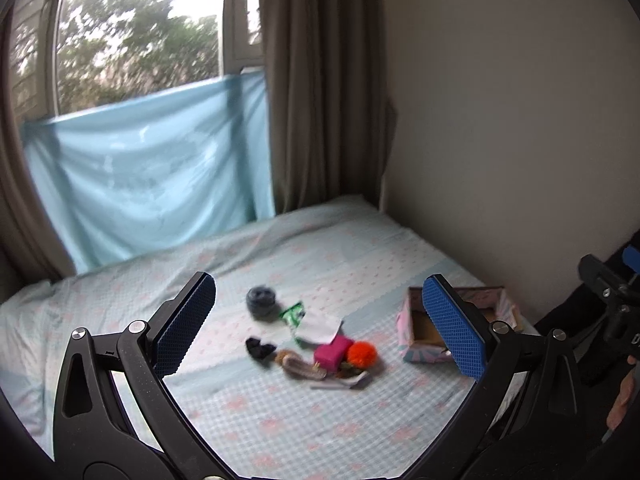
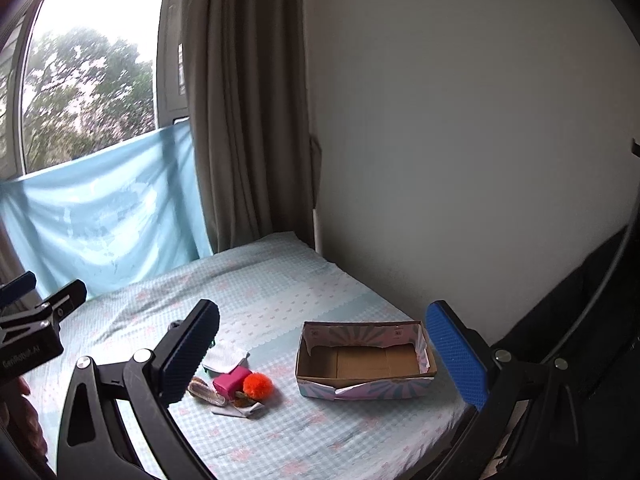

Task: Organize soft objects
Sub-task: 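Grasp the brown plush toy with the left gripper while the right grasps the orange pompom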

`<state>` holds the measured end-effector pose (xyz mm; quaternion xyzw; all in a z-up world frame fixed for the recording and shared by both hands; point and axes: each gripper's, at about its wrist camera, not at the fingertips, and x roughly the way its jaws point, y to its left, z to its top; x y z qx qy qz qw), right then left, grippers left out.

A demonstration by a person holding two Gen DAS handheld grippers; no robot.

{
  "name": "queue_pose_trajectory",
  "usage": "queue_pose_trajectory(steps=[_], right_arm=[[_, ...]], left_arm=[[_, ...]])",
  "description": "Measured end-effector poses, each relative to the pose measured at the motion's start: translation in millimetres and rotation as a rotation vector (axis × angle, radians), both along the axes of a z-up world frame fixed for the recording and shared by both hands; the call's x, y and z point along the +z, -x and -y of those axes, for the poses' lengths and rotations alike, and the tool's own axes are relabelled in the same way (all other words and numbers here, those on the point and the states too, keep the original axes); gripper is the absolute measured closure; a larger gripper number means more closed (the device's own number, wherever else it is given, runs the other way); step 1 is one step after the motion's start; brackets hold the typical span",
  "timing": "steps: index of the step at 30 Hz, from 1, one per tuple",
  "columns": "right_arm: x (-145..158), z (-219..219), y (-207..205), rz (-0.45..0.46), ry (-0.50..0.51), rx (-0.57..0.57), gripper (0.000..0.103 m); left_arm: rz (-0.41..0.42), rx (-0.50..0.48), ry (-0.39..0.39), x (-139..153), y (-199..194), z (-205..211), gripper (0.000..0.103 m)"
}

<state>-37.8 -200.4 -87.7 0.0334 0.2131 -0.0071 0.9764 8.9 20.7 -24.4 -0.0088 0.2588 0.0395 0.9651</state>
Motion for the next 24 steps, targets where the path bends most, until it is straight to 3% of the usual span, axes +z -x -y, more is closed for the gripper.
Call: queue_pose_trajectory(steps=[4, 13, 18, 24], right_arm=[[-19.7, -6.6, -16.8, -0.032, -0.007, 0.086, 0.000], [-97.4, -45.3, -68.8, -0.135, -0.044, 0.256, 0.000], [-154.8, -72.5, -103.1, -0.191, -0.072, 0.260, 0.000], [-221.2, -96.8, -139.5, -0.252, -0.090, 0.208, 0.000]], left_arm=[[-0.064, 0.070, 0.028, -32.1, -4.3, -16.7, 0.001], [-0.210, 0.191, 0.048, -131.5, -21.5, -58.5, 0.001], [-0.268, 0.203, 0.060, -192.3, -51.2, -85.5, 0.001], [-0.330, 0.136, 0.098, -273.4, -98.2, -105.2, 0.001]])
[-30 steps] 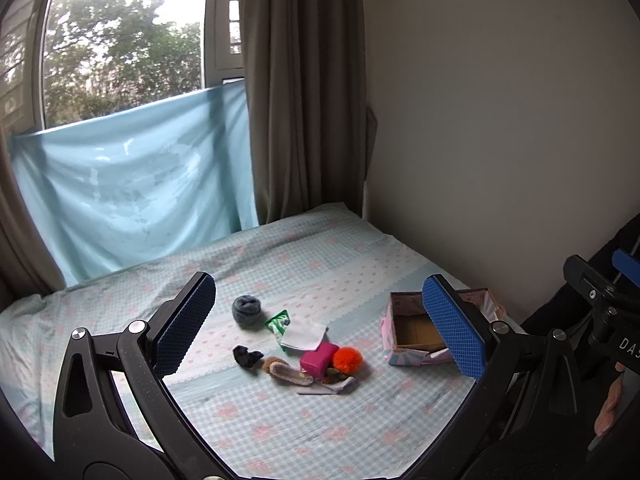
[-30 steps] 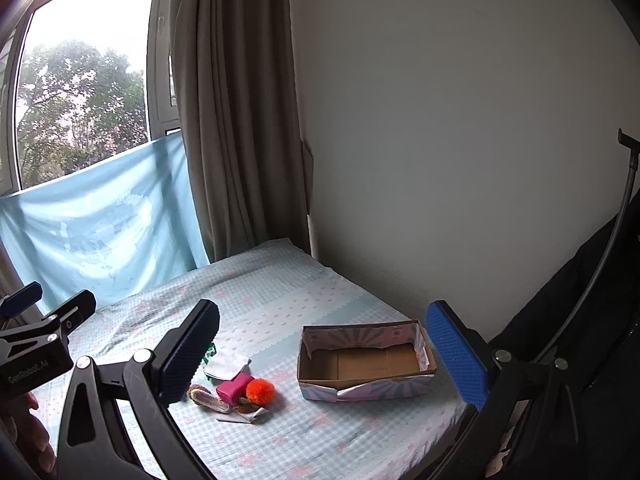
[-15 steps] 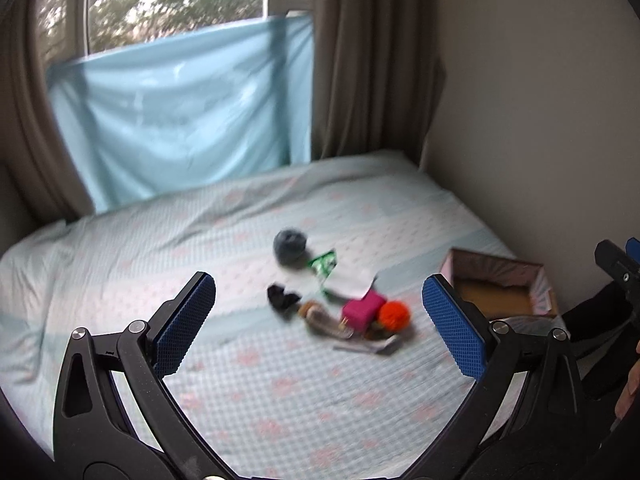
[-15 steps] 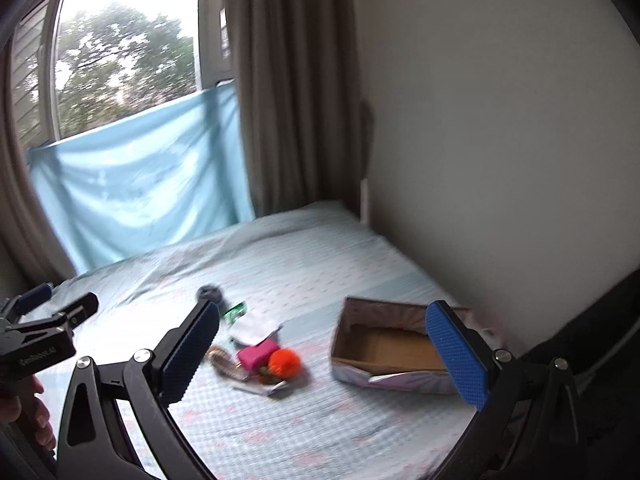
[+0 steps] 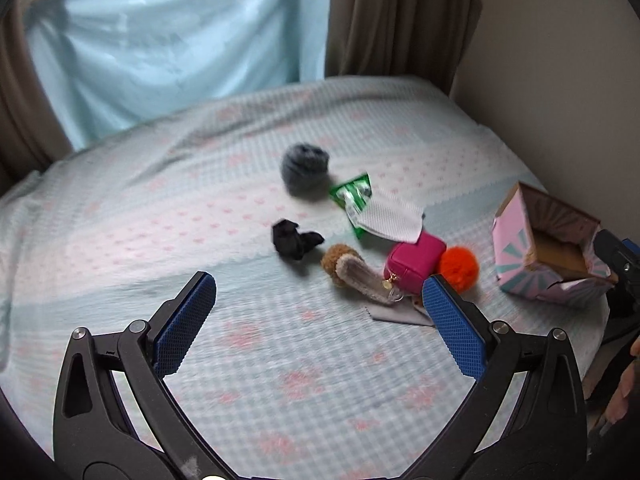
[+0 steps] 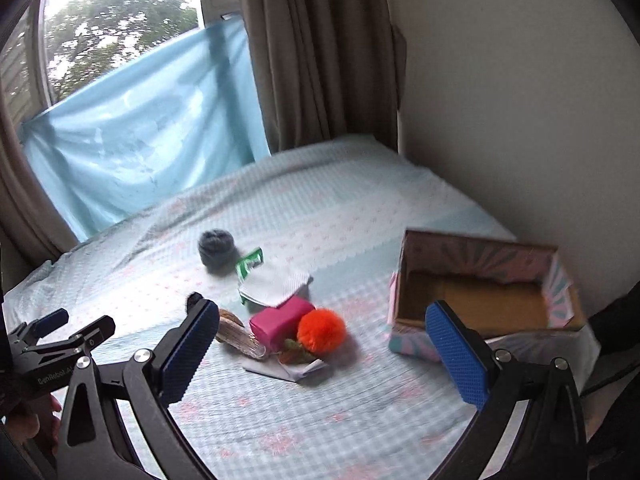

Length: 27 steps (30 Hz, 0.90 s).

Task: Organize soft objects
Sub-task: 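Grasp the brown plush toy with the left gripper while the right grasps the orange pompom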

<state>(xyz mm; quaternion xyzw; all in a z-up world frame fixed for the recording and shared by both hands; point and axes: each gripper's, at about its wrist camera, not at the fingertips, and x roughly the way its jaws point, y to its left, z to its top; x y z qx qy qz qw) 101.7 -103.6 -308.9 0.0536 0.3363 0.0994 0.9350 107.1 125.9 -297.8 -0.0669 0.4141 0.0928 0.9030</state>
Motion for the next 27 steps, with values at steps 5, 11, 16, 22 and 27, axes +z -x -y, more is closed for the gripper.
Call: queue_pose_trajectory(steps=[5, 11, 16, 22, 27], right_arm=[[-56.7, -17.2, -31.0, -0.051, -0.008, -0.069, 0.001], [-113.9, -28.0, -62.6, -0.109, -0.028, -0.127, 0.004], [-153.4, -37.1, -83.7, -0.129, -0.042, -0.142, 0.011], [-182.2, -41.3, -104.5, -0.138, -0.069, -0.151, 0.020], [-198.5, -35.7, -116.5, -0.168, -0.143, -0.169, 0.034]], left_arm=[[-0.027, -0.061, 0.038, -60.8, -35.2, -6.3, 0.001], [-0.056, -0.119, 0.063, -124.1, -75.4, -8.0, 0.008], [-0.065, -0.133, 0.092, -164.5, -100.0, -11.5, 0.013], [-0.067, -0.140, 0.150, -189.9, -118.4, -11.3, 0.023], [-0.059, -0.154, 0.183, -197.3, -127.4, -1.8, 0.035]])
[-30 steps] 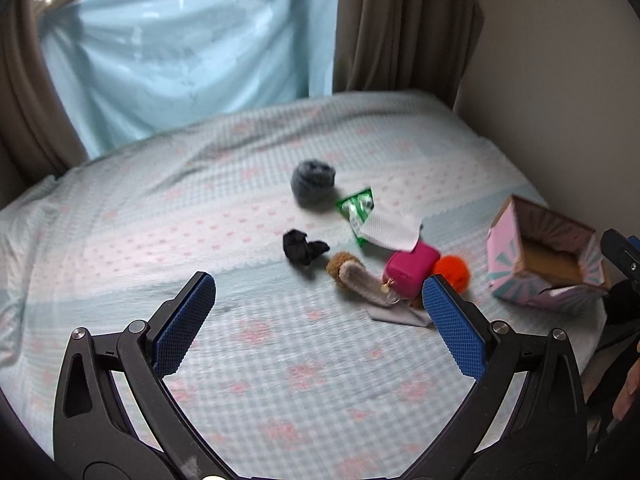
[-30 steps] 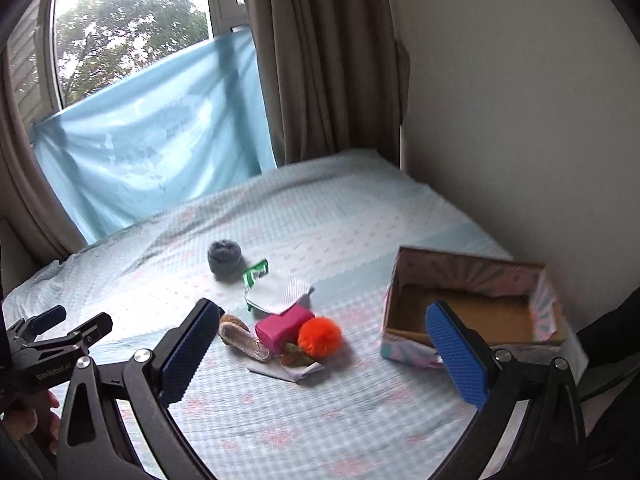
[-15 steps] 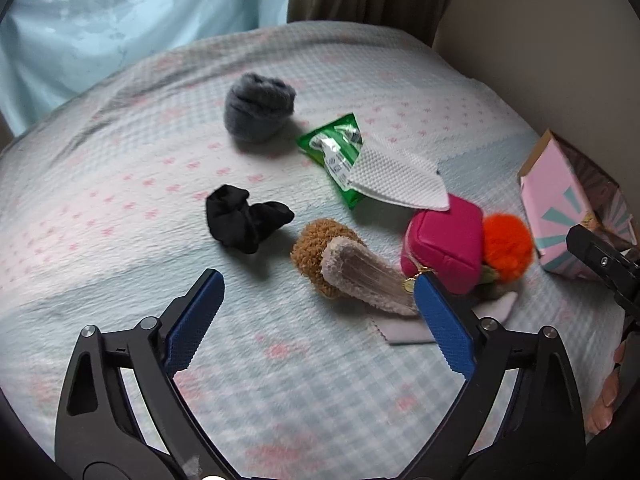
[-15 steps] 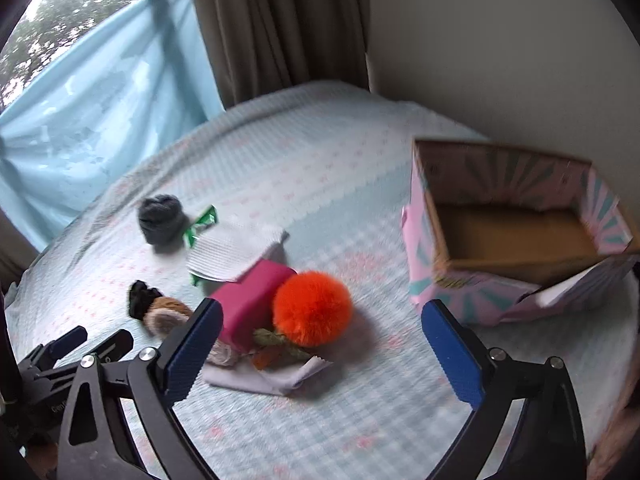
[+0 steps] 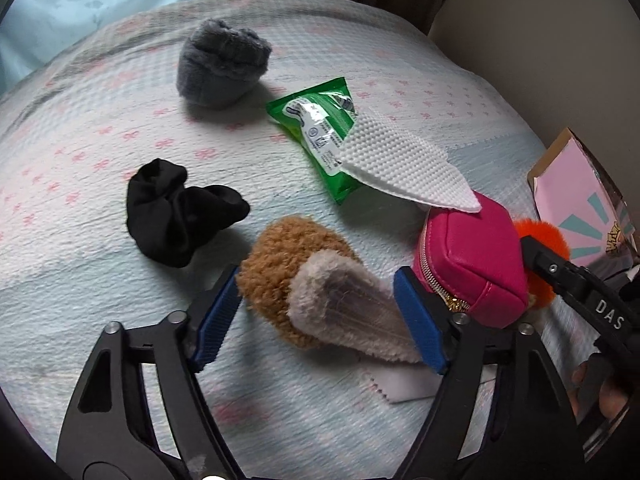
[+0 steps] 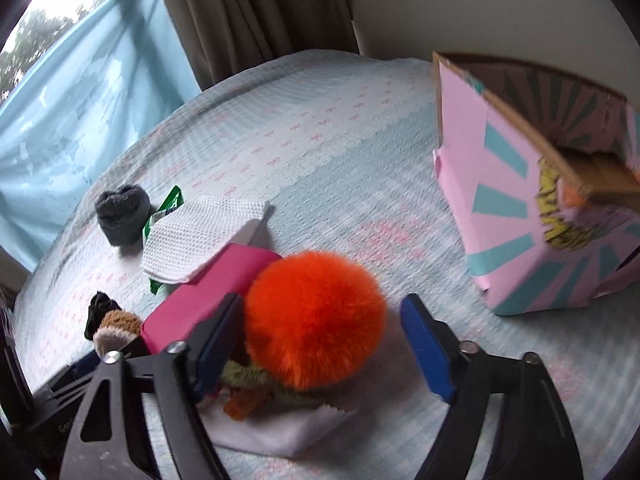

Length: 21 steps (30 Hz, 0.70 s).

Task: Organize soft objects
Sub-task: 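Grasp the brown plush toy with the left gripper while the right grasps the orange pompom, then carry plush and pompom into the cardboard box and open both grippers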

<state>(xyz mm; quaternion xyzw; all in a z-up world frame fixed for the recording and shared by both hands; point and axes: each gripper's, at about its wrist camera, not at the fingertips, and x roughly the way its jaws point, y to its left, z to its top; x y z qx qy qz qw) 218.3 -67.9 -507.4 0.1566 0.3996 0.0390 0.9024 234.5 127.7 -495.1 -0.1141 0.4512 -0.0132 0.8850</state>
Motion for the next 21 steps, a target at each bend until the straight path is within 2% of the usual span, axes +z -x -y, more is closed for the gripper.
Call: queue_pose_trajectory(steps=[1, 3, 10, 15, 21], right_arm=[[-2.6, 0.1, -2.2, -0.006, -0.011, 0.001, 0.037], [-8.5, 2.0, -5.3, -0.021, -0.052, 0.007, 0.045], [-17.0, 0.7, -11.7, -0.054, -0.116, 0.028, 0.065], [-13.5, -3.8, -13.7, -0.049, -0.094, 0.041, 0.068], [6.3, -5.6, -8.6, -0.005, -0.044, 0.058, 0.069]], left_arm=[[-0.001, -0.003, 0.009, -0.2, -0.2, 1.8, 0.040], [-0.001, 0.001, 0.015, -0.2, -1.9, 3.2, 0.043], [-0.003, 0.035, 0.047, 0.5, -8.7, -1.3, 0.060], [0.012, 0.040, 0.049, 7.4, -8.4, -2.9, 0.069], [0.040, 0.041, 0.026, 24.4, -2.3, -0.5, 0.073]])
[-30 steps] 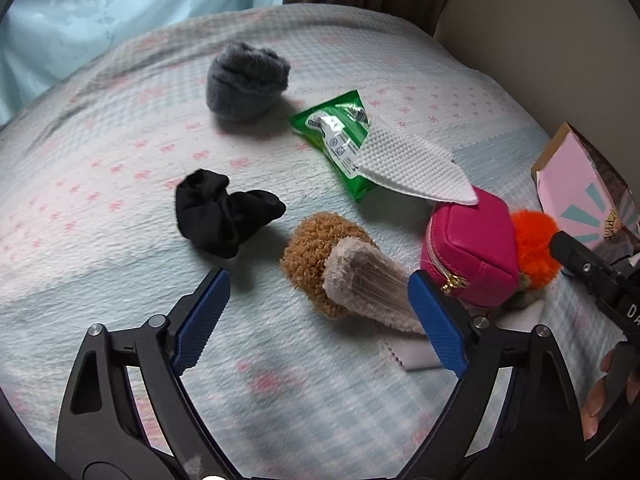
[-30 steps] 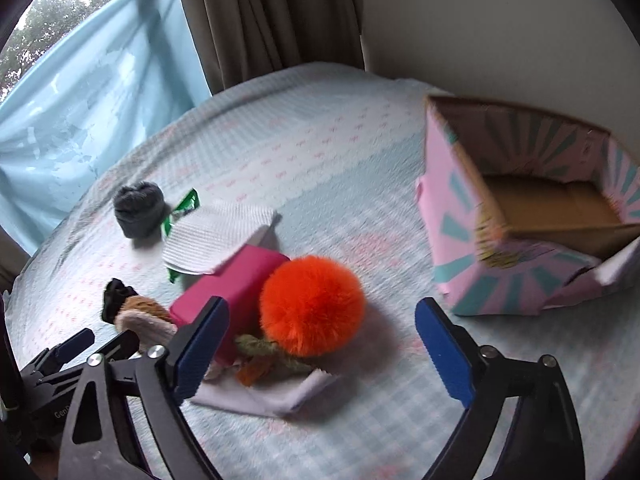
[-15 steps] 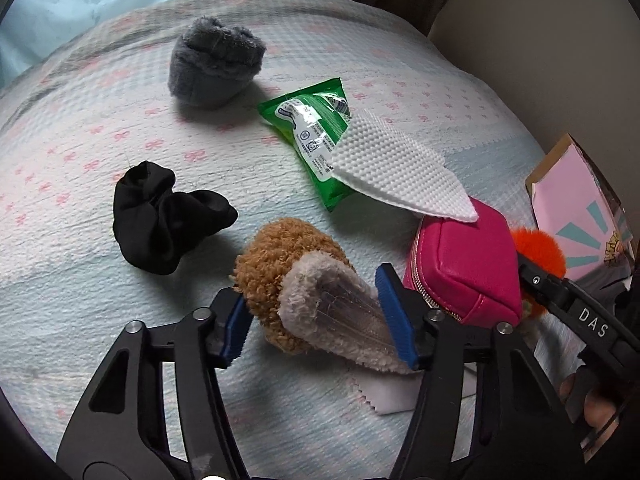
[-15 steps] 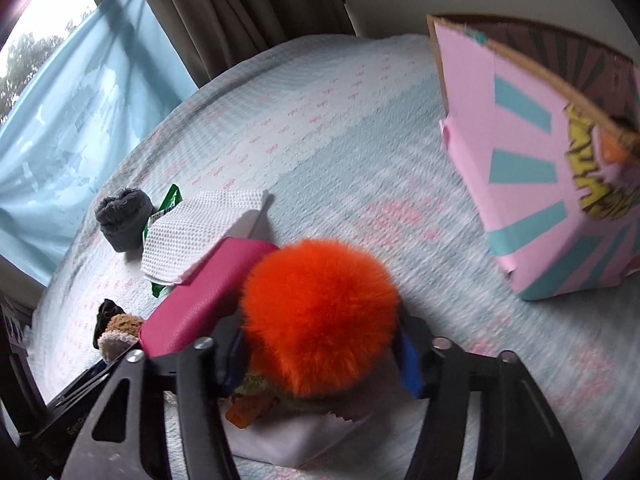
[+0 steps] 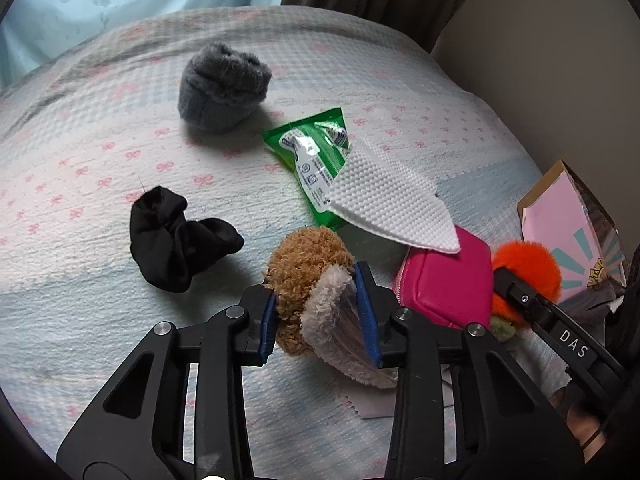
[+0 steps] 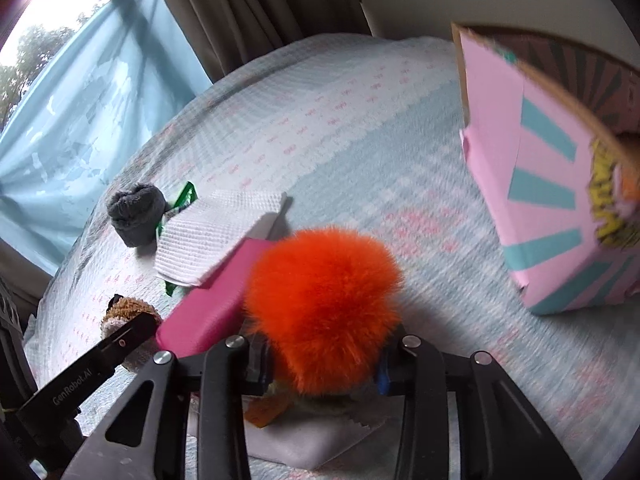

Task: Organize soft objects
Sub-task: 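Carry plush and pompom into the cardboard box and open both grippers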

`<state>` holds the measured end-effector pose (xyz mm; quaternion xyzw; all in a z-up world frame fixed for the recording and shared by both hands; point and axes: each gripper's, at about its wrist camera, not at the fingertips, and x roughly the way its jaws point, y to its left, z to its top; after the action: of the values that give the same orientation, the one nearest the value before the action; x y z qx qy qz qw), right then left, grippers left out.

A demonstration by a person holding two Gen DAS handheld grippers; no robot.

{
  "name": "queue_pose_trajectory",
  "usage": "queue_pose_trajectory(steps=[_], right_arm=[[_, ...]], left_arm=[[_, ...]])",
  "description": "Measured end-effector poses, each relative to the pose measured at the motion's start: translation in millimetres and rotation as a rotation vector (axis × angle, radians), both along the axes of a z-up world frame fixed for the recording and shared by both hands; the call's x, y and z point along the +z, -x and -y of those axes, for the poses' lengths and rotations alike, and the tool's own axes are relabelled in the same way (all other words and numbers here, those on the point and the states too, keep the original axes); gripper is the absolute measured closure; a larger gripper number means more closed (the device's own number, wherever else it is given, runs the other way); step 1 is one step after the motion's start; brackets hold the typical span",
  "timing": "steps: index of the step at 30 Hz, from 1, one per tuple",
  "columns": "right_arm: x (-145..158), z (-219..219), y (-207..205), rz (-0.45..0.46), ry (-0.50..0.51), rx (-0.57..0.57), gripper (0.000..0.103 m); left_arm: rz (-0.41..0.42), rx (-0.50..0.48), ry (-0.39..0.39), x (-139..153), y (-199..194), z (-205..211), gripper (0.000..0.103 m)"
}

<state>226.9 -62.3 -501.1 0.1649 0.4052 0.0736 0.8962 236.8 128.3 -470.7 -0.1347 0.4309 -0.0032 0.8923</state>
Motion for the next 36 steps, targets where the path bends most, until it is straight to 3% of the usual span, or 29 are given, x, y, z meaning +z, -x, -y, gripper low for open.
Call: queue_pose_trajectory(steps=[9, 19, 28, 36], right_arm=[[42.9, 5.0, 9.9, 0.054, 0.042, 0.017, 0.069], [118.0, 27.9, 39.0, 0.111, 0.043, 0.046, 0.069], [210.8, 72.8, 64.9, 0.144, 0.066, 0.068, 0.069], [266.5, 120.2, 66.1, 0.157, 0.156, 0.023, 0.069]], left_arm=[[0.039, 0.042, -0.035, 41.4, 17.5, -1.9, 0.074], [0.118, 0.104, -0.066, 131.8, 48.4, 15.7, 0.074], [0.172, 0.089, -0.093, 236.9, 57.0, 77.0, 0.074], [0.201, -0.051, -0.069, 289.0, 23.2, 150.1, 0.074]])
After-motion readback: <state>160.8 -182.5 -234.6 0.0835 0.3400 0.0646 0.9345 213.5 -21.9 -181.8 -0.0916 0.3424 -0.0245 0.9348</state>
